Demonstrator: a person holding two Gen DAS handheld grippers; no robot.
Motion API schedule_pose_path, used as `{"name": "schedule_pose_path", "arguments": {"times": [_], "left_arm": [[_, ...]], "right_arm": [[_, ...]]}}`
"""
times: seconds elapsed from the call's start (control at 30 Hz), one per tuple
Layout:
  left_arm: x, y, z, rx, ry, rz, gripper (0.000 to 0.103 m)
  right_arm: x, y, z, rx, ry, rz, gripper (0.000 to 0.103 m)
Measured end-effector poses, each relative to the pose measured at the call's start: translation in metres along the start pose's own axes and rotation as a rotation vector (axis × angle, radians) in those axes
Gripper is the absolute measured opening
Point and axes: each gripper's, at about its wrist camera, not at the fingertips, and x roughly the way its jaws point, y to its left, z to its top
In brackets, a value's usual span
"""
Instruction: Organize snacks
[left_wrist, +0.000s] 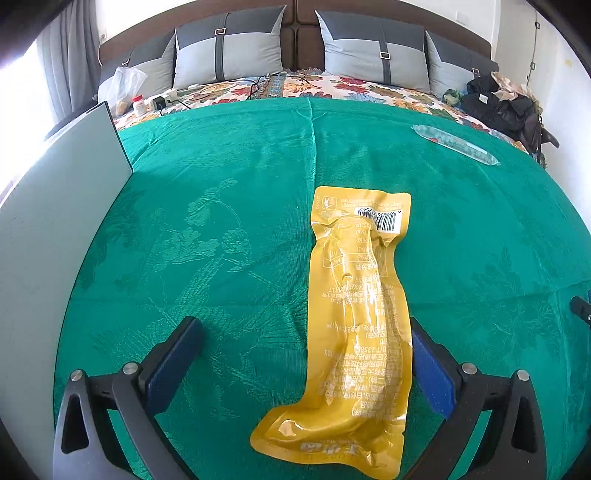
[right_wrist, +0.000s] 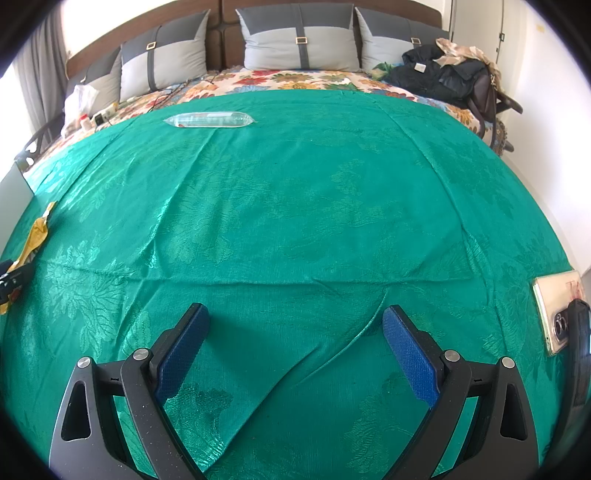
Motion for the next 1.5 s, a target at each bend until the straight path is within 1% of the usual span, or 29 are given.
{"name": "schedule_pose_path", "arguments": {"times": [0.53, 0.6, 0.63, 0.7, 0.73, 0.83, 0.87, 0.93, 1.07, 1.13, 1.17, 1.2, 1.23, 1.27, 1.3, 1.33, 1.37, 1.4, 1.43, 1.47, 1.5], "left_arm": [[0.000, 0.000, 0.000, 0.000, 0.000, 0.000, 0.103], [0.000, 0.000, 0.000, 0.000, -0.001, 0.000, 0.103], [0.000, 0.000, 0.000, 0.000, -0.001, 0.000, 0.103], [0.000, 0.000, 0.000, 0.000, -0.001, 0.000, 0.103], [0.000, 0.000, 0.000, 0.000, -0.001, 0.000, 0.103], [0.000, 0.000, 0.000, 0.000, -0.001, 0.000, 0.103], [0.000, 0.000, 0.000, 0.000, -0.001, 0.000, 0.103], [0.000, 0.000, 0.000, 0.000, -0.001, 0.000, 0.103], [0.000, 0.000, 0.000, 0.000, -0.001, -0.001, 0.103], [0.000, 0.000, 0.000, 0.000, -0.001, 0.000, 0.103], [0.000, 0.000, 0.000, 0.000, -0.001, 0.000, 0.103], [0.000, 0.000, 0.000, 0.000, -0.001, 0.000, 0.103], [0.000, 0.000, -0.001, 0.000, -0.001, 0.000, 0.103], [0.000, 0.000, -0.001, 0.000, -0.001, 0.000, 0.103], [0.000, 0.000, 0.000, 0.000, -0.002, 0.000, 0.103], [0.000, 0.000, -0.001, 0.000, -0.001, 0.000, 0.103], [0.000, 0.000, -0.001, -0.001, -0.001, 0.000, 0.103], [0.000, -0.001, -0.001, -0.001, -0.001, 0.000, 0.103], [0.001, -0.001, -0.001, 0.000, -0.002, 0.000, 0.103], [0.000, -0.001, -0.001, 0.000, -0.001, 0.000, 0.103], [0.001, 0.000, -0.001, -0.001, -0.001, 0.000, 0.103]], "right_arm": [[0.000, 0.000, 0.000, -0.001, 0.000, 0.004, 0.097], [-0.002, -0.001, 0.004, -0.009, 0.030, 0.002, 0.095], [-0.006, -0.003, 0.008, -0.001, 0.019, 0.013, 0.095], [-0.014, -0.006, 0.024, 0.003, -0.047, 0.044, 0.095], [-0.014, -0.006, 0.036, -0.013, -0.062, 0.065, 0.095], [0.009, -0.003, 0.085, -0.086, -0.053, 0.158, 0.095], [0.019, 0.001, 0.101, -0.120, -0.054, 0.173, 0.095], [0.040, 0.014, 0.131, -0.205, -0.062, 0.167, 0.095], [0.083, 0.049, 0.181, -0.327, -0.016, 0.172, 0.095], [0.103, 0.070, 0.197, -0.399, 0.014, 0.155, 0.095], [0.113, 0.080, 0.202, -0.435, 0.033, 0.133, 0.093], [0.123, 0.087, 0.205, -0.461, 0.057, 0.117, 0.092], [0.131, 0.092, 0.206, -0.469, 0.083, 0.118, 0.092], [0.139, 0.095, 0.208, -0.462, 0.115, 0.130, 0.090], [0.147, 0.095, 0.208, -0.445, 0.161, 0.148, 0.073], [0.146, 0.091, 0.210, -0.394, 0.160, 0.194, 0.067], [0.145, 0.088, 0.212, -0.352, 0.179, 0.224, 0.037], [0.143, 0.086, 0.212, -0.331, 0.194, 0.221, 0.022], [0.139, 0.086, 0.209, -0.333, 0.202, 0.209, 0.019], [0.136, 0.087, 0.205, -0.334, 0.214, 0.186, 0.019], [0.130, 0.085, 0.198, -0.328, 0.227, 0.205, 0.019]]}}
